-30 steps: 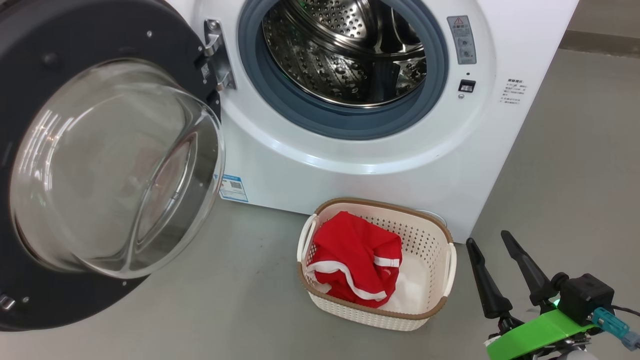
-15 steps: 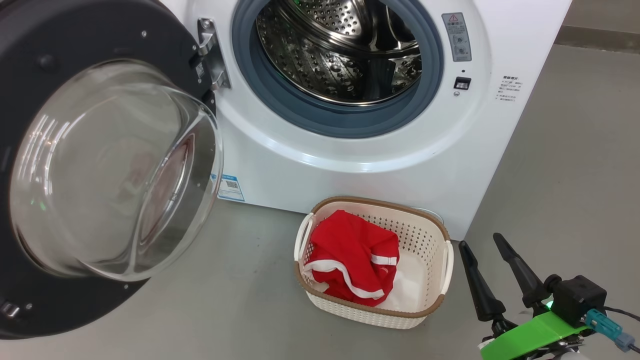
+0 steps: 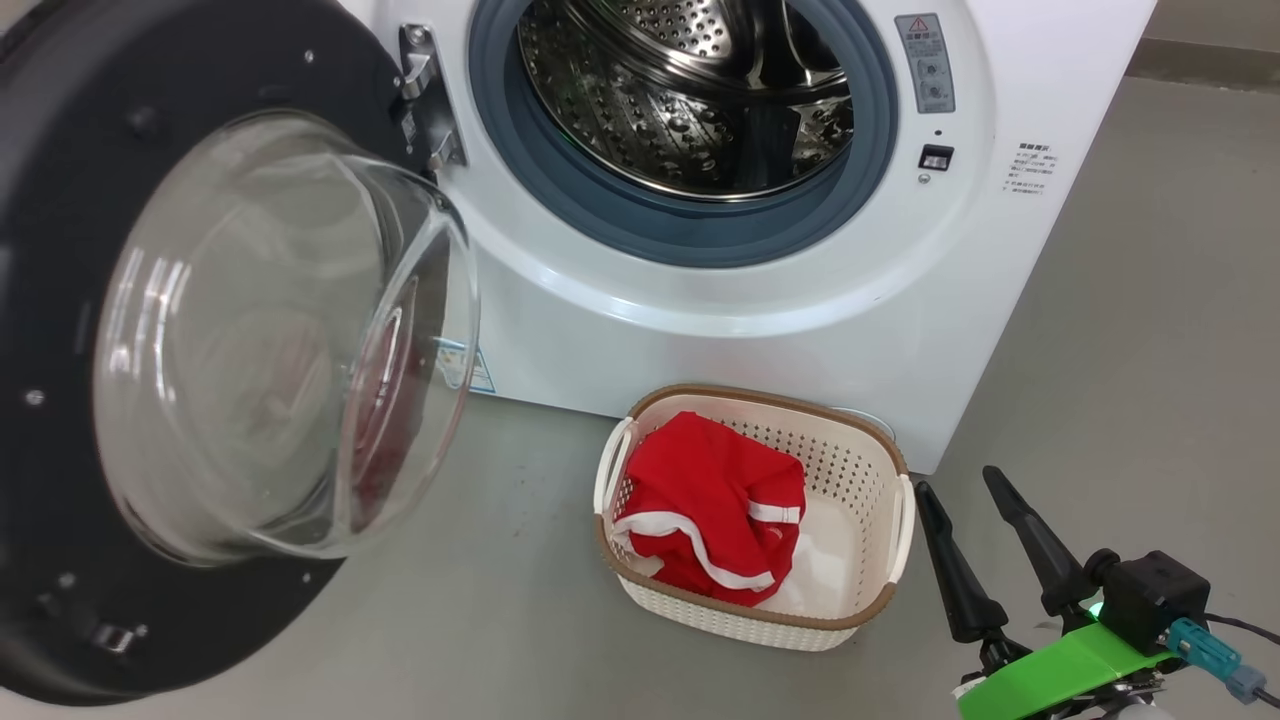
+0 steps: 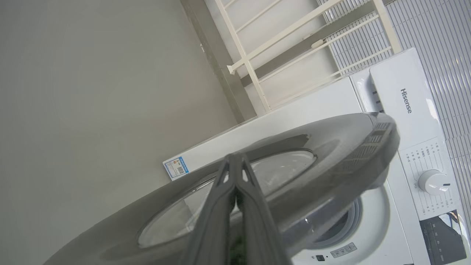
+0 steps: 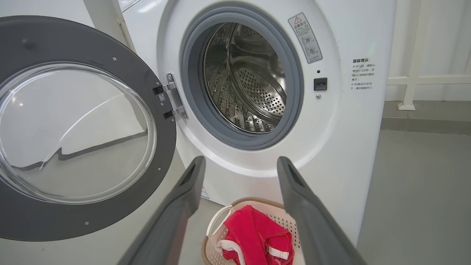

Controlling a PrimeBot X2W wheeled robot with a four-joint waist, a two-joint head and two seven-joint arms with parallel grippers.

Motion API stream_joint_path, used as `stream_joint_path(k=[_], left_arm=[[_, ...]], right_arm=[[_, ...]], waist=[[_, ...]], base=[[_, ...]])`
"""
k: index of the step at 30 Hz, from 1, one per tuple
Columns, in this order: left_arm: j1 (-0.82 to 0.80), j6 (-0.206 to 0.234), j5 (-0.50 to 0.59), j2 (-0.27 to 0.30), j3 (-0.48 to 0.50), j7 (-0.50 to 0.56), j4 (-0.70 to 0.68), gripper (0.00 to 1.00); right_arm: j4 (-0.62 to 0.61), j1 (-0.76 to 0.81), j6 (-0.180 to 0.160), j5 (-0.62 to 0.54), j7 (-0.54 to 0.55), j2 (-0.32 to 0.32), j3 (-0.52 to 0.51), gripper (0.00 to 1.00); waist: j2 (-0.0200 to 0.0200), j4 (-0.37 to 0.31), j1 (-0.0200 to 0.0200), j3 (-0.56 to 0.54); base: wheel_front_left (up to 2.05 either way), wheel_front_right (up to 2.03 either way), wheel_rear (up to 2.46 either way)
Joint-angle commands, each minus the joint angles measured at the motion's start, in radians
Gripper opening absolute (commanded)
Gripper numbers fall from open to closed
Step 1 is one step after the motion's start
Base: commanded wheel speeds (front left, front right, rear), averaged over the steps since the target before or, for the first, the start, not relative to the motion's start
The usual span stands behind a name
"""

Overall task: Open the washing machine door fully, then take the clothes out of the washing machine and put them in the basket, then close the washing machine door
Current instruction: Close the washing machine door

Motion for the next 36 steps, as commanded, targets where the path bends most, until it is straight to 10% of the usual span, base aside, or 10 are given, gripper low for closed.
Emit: stream_joint_path(k=[1,17,36], left_arm=[[0.026,-0.027,-0.024,0.002,-0.008,0.019,-0.031,0.0],[0.037,-0.119,-0.148,-0.128,-0.006,0.034,-0.064,0.0],[0.181,-0.082,-0.267,-0.204,-0.238,-0.006,-0.28,0.0]], right_arm=[[-0.022,-0.045,0.005,0.004,-0.006,-0.005,0.017,1.0],[0.0,-0.043,0.005,0.019,-0.006,-0.008,0.027,1.0],[0.001,-0.037,0.005,0.02,-0.006,-0.004,0.032,1.0]], waist=[[0.0,0.003,0.0,0.0],[0.0,0.027,0.0,-0.016],[0.0,0.012,0.0,-0.024]], base=[[0.0,0.0,0.0],[0.0,0.0,0.0],[0.0,0.0,0.0]])
